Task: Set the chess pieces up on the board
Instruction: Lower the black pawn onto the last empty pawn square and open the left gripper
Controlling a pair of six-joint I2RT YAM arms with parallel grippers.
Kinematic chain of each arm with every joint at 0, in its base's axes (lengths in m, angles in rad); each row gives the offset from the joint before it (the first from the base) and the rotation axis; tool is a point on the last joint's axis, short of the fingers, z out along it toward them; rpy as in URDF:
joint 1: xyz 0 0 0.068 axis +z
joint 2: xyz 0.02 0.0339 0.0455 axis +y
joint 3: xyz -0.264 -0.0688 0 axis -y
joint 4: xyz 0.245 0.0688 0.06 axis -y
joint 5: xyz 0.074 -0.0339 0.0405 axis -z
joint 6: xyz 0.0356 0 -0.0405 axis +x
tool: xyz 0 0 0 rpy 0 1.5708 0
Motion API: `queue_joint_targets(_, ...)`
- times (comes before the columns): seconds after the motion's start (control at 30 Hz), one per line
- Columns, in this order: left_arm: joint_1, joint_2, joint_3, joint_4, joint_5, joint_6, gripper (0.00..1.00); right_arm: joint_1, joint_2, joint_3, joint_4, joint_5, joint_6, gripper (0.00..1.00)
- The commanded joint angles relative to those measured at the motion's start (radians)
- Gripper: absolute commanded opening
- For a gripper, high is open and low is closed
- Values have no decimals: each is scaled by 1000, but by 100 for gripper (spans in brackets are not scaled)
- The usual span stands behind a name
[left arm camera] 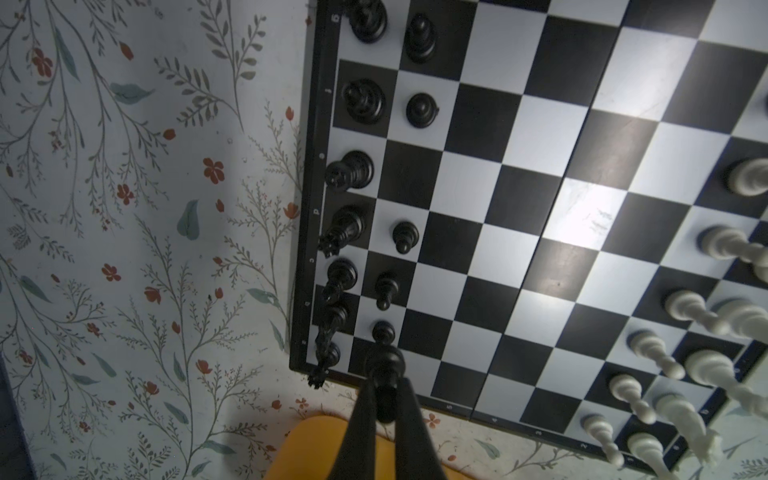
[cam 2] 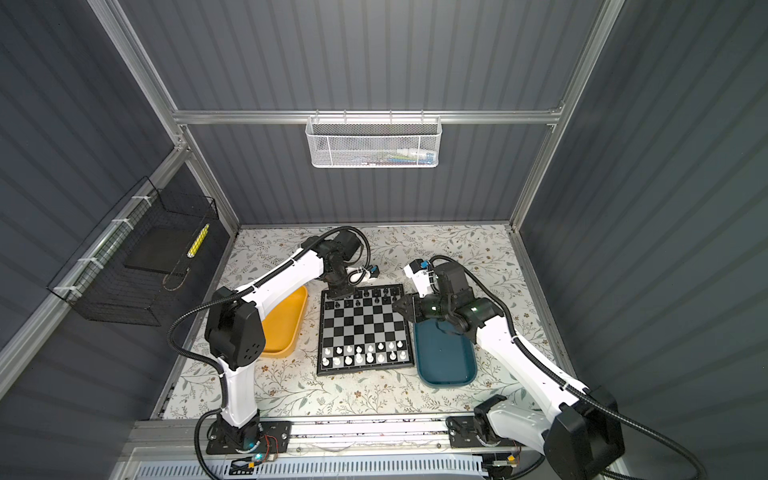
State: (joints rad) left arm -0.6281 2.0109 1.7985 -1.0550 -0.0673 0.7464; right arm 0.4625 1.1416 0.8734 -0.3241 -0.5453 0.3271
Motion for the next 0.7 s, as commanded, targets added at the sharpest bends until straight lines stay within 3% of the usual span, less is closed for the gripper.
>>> queue_joint_targets(0.0,-19,49,49,-33,33,-18,9,-2,-16,-11,-22,15,3,27)
queue_joint_targets(0.67,-71,186,155,-18,55,-16,9,-1,-98,-12,-59,28,4,27)
